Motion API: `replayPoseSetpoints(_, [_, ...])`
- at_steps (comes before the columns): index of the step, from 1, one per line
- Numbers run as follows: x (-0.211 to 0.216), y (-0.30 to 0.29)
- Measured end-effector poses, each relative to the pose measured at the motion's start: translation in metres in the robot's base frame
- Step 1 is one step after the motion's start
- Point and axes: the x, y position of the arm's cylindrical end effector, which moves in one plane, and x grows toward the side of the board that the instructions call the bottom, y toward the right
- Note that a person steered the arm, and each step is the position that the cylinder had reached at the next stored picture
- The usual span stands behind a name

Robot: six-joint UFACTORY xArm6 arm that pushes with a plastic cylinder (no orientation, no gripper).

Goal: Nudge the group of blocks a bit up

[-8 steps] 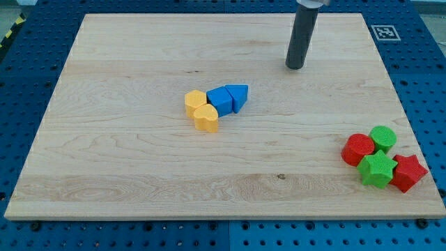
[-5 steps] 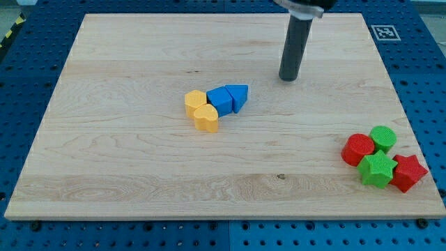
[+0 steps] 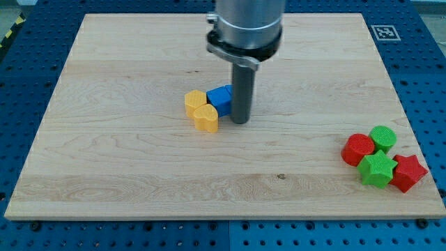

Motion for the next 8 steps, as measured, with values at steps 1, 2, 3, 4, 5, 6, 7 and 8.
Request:
replayPoseSetpoints(1, [0.000, -0.008])
replayPoseSetpoints(2, [0.000, -0.011])
replayPoseSetpoints(3, [0.000, -0.011])
replayPoseSetpoints(4, [-0.015, -0.011])
replayPoseSetpoints(5, [-0.036, -0.015])
replayPoseSetpoints(6, [-0.048, -0.024])
replayPoseSetpoints(7, [-0.050, -0.032])
replayPoseSetpoints(8, [-0.029, -0.032])
